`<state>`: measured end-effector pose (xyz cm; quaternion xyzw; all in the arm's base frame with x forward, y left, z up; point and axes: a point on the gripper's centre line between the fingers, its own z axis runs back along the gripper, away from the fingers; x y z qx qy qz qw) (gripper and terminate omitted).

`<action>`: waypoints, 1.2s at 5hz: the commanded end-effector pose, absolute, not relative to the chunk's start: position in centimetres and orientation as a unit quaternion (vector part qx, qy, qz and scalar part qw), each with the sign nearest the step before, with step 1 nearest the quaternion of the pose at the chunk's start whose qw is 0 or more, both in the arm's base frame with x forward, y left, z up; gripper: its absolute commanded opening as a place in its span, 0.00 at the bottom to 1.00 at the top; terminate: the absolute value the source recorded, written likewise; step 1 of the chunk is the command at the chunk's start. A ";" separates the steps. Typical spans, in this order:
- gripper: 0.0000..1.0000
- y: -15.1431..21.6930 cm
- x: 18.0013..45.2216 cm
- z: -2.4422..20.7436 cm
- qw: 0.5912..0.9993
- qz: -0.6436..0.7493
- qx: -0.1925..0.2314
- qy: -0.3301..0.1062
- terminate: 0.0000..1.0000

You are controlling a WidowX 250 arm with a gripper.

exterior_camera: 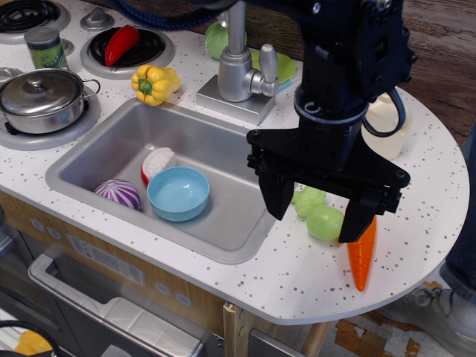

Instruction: Put detergent in sink

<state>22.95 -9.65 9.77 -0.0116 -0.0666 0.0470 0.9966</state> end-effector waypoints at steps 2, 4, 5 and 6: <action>1.00 -10.6 25.4 11.2 0.994 -0.074 0.024 -0.074 0.00; 1.00 -10.6 30.6 14.1 0.954 -0.261 0.052 -0.137 0.00; 1.00 -10.4 33.6 14.5 0.925 -0.333 0.079 -0.164 0.00; 1.00 -10.3 36.7 14.5 0.907 -0.373 0.070 -0.184 0.00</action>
